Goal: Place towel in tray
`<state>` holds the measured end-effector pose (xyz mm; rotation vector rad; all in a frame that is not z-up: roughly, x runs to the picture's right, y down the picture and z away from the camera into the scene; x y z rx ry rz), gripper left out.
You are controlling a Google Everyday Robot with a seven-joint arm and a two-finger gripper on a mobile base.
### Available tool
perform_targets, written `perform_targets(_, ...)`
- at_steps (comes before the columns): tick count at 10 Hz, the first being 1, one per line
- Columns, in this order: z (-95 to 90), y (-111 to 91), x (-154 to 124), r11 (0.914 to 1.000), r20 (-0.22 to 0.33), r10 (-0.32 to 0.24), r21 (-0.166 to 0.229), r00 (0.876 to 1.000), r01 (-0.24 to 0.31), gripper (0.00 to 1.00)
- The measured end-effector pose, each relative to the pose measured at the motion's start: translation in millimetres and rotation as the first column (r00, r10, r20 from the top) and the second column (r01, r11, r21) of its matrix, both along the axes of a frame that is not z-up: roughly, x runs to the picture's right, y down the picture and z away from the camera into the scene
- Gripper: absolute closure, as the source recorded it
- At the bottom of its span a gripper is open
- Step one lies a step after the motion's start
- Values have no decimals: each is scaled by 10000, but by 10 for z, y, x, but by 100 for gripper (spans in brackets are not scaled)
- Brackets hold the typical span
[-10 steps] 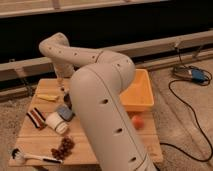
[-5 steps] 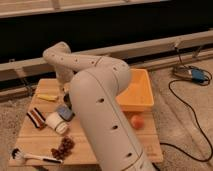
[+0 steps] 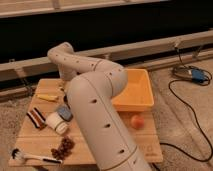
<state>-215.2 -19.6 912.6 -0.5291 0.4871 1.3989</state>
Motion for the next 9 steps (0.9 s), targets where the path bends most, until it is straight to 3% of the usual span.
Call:
perform_targets(4,229,184,44,9997,-392,191,-175,9990,-198,36)
perform_targets(8,314,276,129,9989,-684,216,-393,9974,-243,70)
perform_targets(9,296,272,144,9991,-686,215,-353,9974,-240,82)
